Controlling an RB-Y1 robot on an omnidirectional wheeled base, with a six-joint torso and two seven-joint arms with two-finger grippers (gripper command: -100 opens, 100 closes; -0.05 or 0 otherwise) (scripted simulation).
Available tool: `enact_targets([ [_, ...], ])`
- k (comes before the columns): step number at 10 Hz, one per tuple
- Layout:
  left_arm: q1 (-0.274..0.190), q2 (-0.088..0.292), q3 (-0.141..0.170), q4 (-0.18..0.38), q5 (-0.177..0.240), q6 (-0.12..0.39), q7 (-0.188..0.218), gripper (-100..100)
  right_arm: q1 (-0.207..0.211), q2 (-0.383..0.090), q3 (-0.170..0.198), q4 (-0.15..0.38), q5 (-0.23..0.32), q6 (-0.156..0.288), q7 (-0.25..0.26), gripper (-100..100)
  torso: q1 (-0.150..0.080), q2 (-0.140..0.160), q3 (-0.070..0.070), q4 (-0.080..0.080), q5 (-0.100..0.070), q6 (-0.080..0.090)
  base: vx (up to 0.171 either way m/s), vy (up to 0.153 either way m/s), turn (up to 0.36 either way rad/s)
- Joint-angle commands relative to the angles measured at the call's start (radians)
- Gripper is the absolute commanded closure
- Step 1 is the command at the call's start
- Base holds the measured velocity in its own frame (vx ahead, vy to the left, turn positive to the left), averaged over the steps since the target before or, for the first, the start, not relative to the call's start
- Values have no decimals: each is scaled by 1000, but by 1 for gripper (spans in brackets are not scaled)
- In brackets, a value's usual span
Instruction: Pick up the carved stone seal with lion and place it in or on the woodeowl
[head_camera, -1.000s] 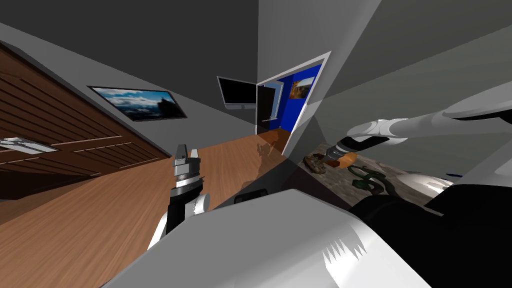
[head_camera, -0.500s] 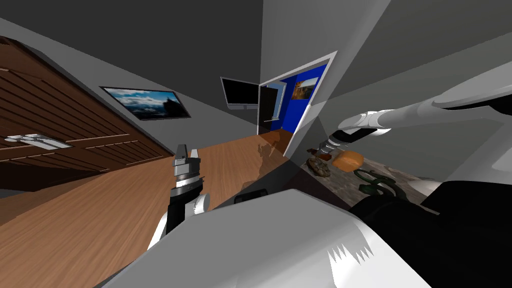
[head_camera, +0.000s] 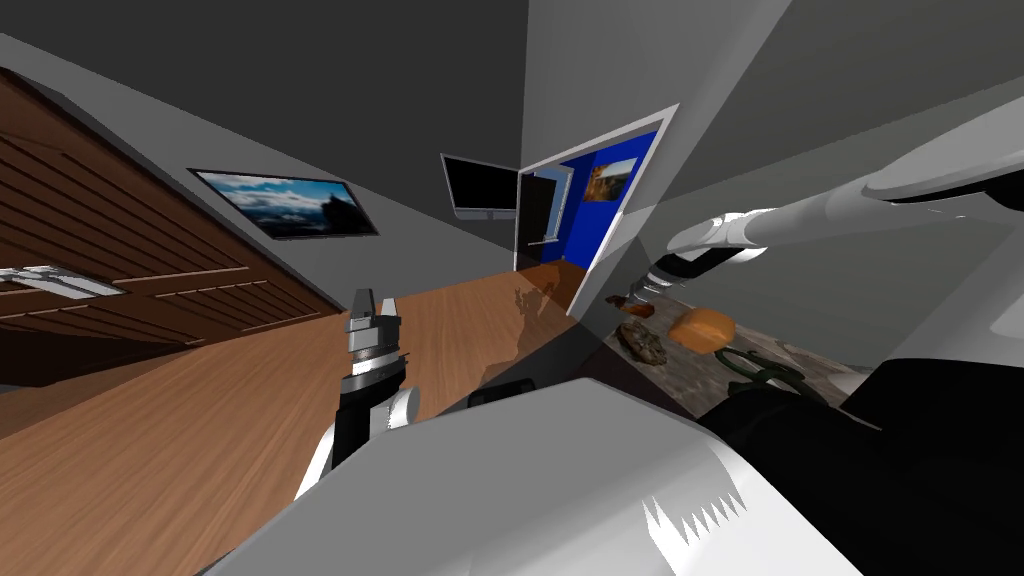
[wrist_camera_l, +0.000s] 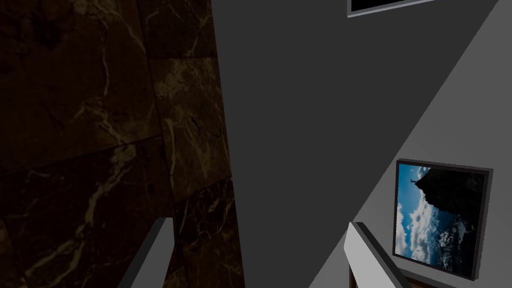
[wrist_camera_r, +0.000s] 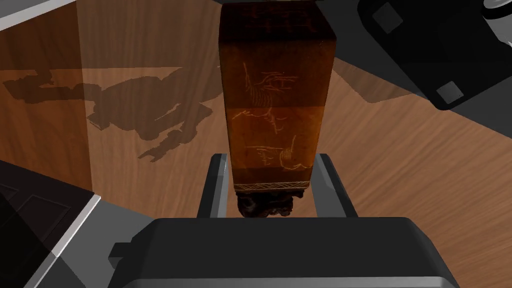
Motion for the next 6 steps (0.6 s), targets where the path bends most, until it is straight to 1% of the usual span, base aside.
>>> enact_targets([
  [1,0,0,0,0,0,0,0,0,17,5,10,-7,-10,-18,-20,100,0,0,0,0,0,0,150,-118,-124],
  [2,0,0,0,0,0,0,0,0,37,30,33,-1,-12,-28,-33,100,-3,-2,-1,-1,-1,0,161,-131,-236],
  [3,0,0,0,0,0,0,0,0,45,41,41,3,-12,-30,-36,100,-7,-2,-1,-1,-3,3,141,-107,-192],
  [4,0,0,0,0,0,0,0,0,52,51,50,7,-11,-33,-40,100,-7,-1,-1,-1,-3,2,83,-74,-96],
  [5,0,0,0,0,0,0,0,0,67,75,67,15,-10,-36,-46,100,-5,1,0,0,-3,2,72,-62,-147],
  [6,0,0,0,0,0,0,0,0,67,75,67,15,-10,-36,-46,100,-4,3,1,0,-2,3,42,-38,-91],
])
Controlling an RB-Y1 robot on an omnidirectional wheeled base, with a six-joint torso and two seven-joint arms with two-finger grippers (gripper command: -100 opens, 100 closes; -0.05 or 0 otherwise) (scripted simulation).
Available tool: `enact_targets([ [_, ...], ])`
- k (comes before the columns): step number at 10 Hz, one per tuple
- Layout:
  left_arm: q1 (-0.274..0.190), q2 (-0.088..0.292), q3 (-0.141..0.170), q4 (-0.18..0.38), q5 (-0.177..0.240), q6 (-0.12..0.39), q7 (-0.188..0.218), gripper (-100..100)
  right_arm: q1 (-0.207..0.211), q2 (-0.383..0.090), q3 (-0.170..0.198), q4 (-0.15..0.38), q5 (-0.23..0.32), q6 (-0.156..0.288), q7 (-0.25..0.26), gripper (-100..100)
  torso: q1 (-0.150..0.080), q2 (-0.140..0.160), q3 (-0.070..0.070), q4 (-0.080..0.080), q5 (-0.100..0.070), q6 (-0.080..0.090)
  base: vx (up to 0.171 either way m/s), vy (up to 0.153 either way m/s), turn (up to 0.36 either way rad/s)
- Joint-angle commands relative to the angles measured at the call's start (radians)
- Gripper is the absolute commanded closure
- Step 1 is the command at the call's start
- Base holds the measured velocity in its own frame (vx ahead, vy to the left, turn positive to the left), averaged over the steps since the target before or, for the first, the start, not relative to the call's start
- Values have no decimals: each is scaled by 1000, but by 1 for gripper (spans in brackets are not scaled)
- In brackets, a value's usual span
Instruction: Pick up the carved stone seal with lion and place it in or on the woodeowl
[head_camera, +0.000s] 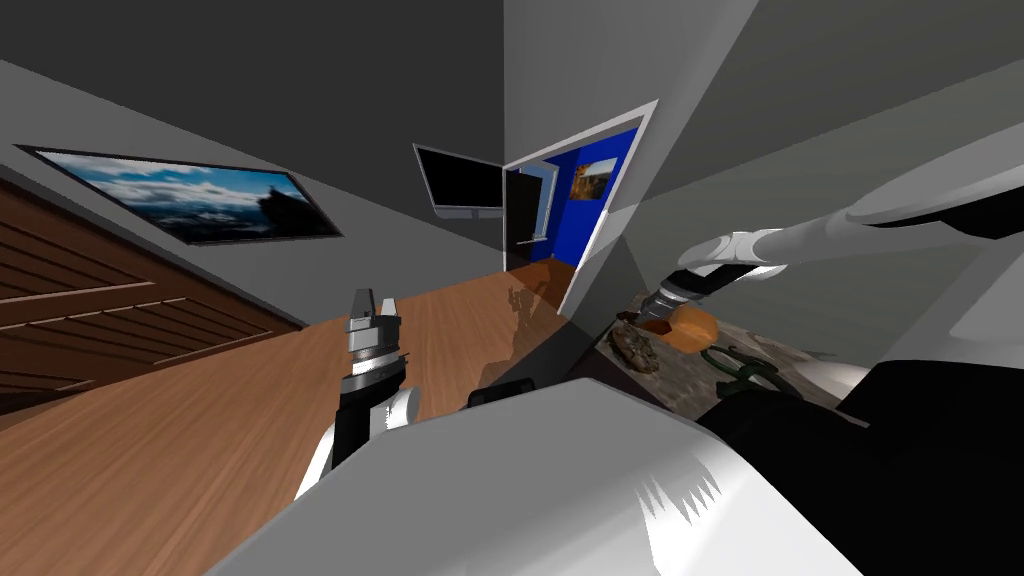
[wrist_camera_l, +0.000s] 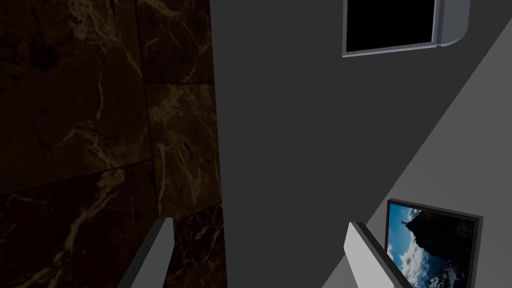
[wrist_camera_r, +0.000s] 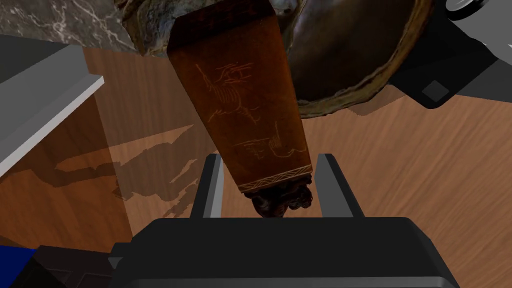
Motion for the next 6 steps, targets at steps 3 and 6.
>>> enact_targets([
  [3,0,0,0,0,0,0,0,0,17,54,39,17,3,-9,-9,100,0,2,2,1,0,3,49,-45,-122],
  [6,0,0,0,0,0,0,0,0,24,78,46,20,2,-9,-14,100,1,1,1,1,1,2,39,-37,-33],
])
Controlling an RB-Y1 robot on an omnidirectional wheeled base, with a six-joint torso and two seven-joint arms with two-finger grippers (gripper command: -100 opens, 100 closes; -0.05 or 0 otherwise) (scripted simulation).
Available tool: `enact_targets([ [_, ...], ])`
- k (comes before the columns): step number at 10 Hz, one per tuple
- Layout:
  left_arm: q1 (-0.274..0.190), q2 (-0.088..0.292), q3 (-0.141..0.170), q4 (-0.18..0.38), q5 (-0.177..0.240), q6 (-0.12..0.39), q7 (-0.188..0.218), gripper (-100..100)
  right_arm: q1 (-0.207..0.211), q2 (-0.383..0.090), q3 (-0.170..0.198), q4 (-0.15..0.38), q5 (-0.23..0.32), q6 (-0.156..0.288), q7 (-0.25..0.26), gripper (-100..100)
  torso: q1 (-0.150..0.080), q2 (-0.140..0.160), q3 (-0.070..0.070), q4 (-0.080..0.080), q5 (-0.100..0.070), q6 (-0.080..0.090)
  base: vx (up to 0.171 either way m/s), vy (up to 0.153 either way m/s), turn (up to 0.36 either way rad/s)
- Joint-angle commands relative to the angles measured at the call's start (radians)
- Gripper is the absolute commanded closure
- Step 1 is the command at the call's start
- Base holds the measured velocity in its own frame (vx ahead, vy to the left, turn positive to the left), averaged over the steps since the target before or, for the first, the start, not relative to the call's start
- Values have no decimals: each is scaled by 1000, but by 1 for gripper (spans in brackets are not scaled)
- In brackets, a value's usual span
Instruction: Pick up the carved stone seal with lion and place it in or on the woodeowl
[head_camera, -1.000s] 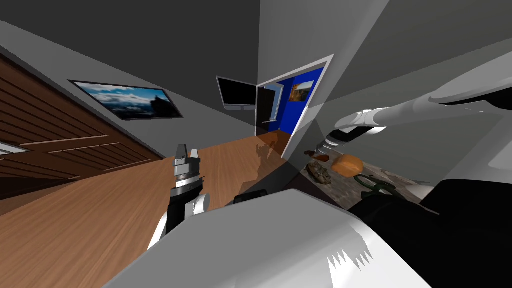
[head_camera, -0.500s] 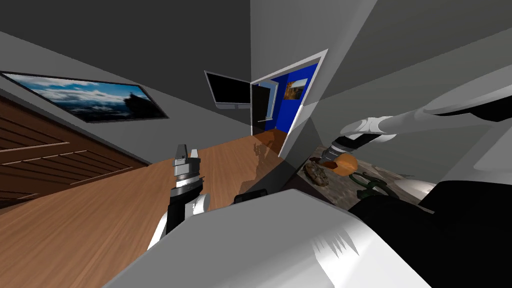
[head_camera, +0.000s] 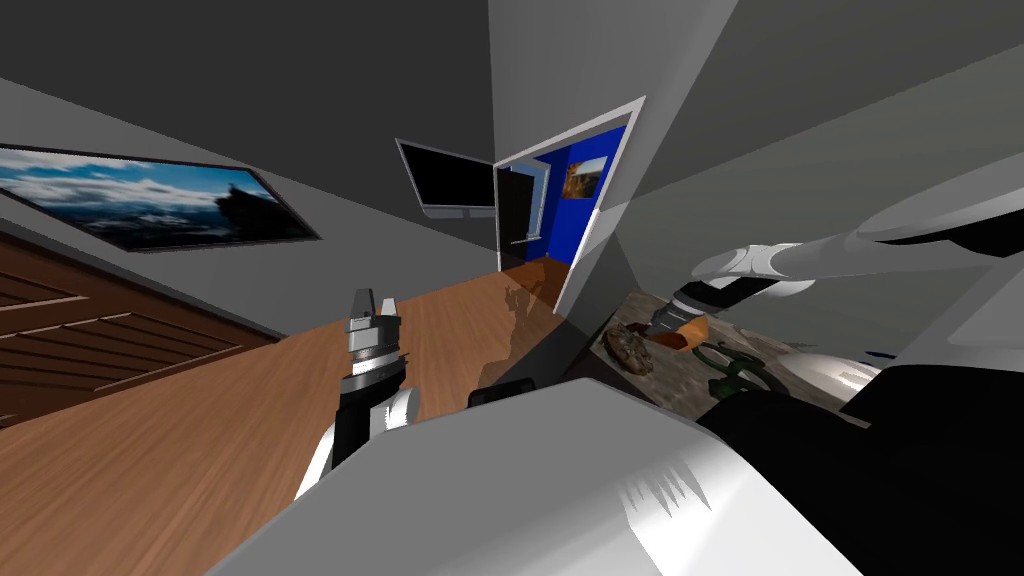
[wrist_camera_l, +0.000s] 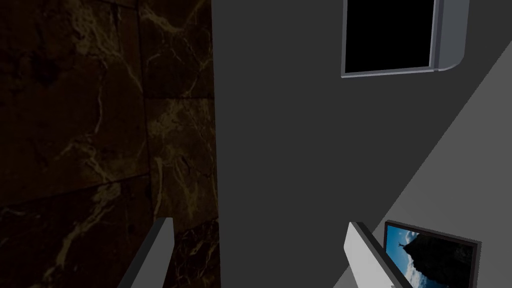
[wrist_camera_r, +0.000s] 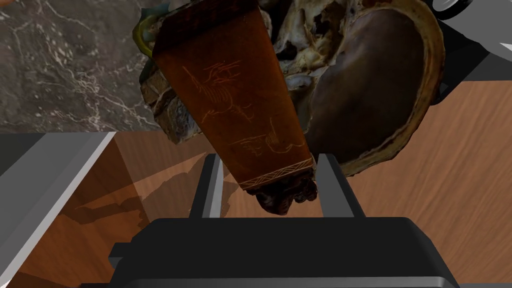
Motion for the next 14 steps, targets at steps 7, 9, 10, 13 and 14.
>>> enact_targets([
  [7,0,0,0,0,0,0,0,0,2,5,6,30,-8,-25,-10,-100,3,2,1,0,1,0,-5,-2,27],
  [9,0,0,0,0,0,0,0,0,7,17,20,91,-25,-76,-30,-100,1,7,4,1,1,-1,-129,-31,283],
  [10,0,0,0,0,0,0,0,0,9,22,26,122,-33,-101,-40,-100,1,9,5,2,1,0,-157,-24,309],
  [13,0,0,0,0,0,0,0,0,16,39,46,208,-58,-177,-70,-100,3,12,7,3,1,0,-168,10,266],
  [14,0,0,0,0,0,0,0,0,18,45,52,244,-66,-203,-80,-100,3,12,7,3,1,0,-152,-19,245],
])
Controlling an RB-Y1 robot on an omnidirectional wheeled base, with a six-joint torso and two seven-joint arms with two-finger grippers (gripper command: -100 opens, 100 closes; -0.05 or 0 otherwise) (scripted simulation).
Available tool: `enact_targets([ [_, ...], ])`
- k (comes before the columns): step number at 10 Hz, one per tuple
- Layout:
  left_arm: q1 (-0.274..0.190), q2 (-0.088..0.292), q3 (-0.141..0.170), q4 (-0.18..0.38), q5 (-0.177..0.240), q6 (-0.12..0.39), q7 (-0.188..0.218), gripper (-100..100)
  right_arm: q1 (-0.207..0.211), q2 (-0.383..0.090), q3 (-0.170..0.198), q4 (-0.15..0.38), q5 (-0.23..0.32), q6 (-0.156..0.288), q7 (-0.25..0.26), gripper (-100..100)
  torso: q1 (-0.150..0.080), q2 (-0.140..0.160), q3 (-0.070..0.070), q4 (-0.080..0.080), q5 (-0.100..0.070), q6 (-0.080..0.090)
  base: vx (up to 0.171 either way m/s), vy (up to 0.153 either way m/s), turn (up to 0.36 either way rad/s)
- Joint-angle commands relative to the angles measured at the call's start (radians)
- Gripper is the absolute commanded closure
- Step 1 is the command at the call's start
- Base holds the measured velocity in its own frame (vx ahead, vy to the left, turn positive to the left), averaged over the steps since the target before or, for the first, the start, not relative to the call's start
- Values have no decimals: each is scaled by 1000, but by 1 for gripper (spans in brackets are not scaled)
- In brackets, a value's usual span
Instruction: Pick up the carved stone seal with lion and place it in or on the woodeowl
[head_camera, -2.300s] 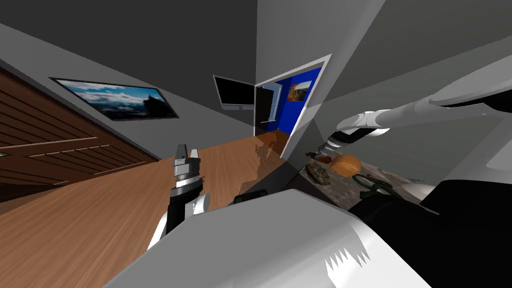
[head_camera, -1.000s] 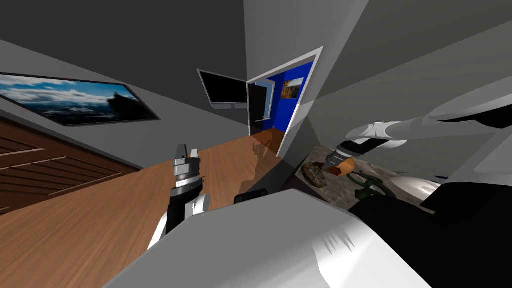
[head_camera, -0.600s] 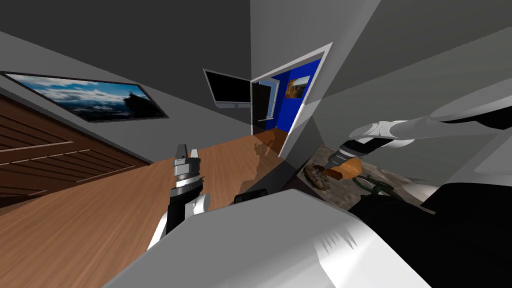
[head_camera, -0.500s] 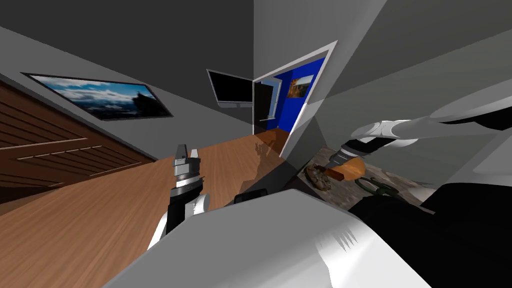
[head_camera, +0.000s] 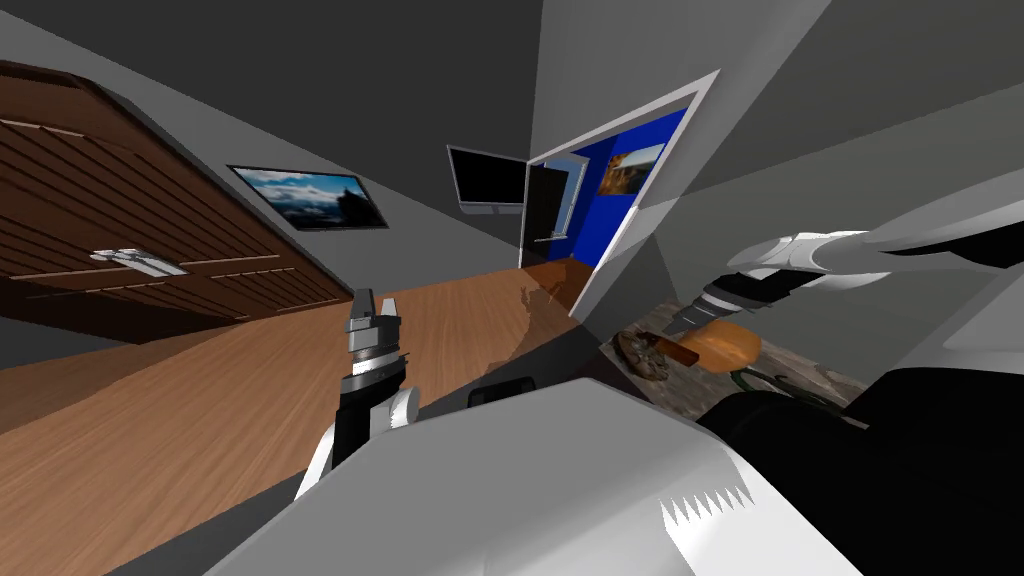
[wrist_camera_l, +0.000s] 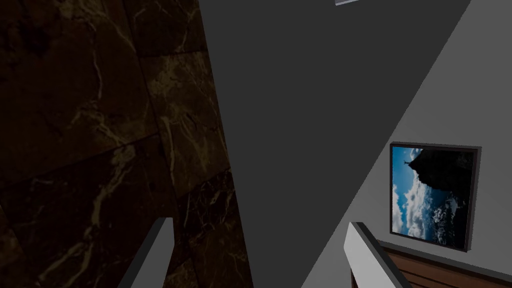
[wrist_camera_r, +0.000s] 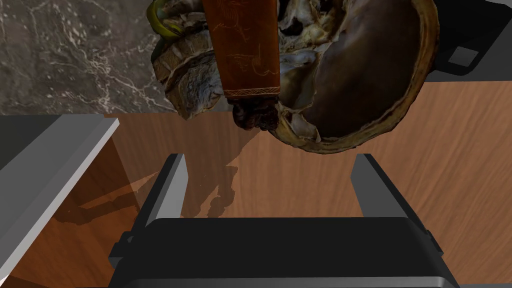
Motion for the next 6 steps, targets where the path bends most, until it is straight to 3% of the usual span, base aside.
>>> enact_targets([
  [1,0,0,0,0,0,0,0,0,3,9,12,44,-14,-37,-18,-100,0,0,0,0,0,0,-139,-33,300],
  [2,0,0,0,0,0,0,0,0,6,15,19,73,-22,-62,-28,-100,-1,-1,-1,0,-1,0,-127,-8,305],
  [3,0,0,0,0,0,0,0,0,5,10,13,53,-17,-42,-22,-100,0,-2,-1,-1,0,0,-54,-1,54],
  [4,0,0,0,0,0,0,0,0,5,10,13,56,-18,-48,-25,0,0,-5,-3,-1,0,1,-9,0,-12],
  [6,0,0,0,0,0,0,0,0,5,10,13,56,-17,-47,-24,0,-1,-9,-5,-2,-1,1,0,0,0],
])
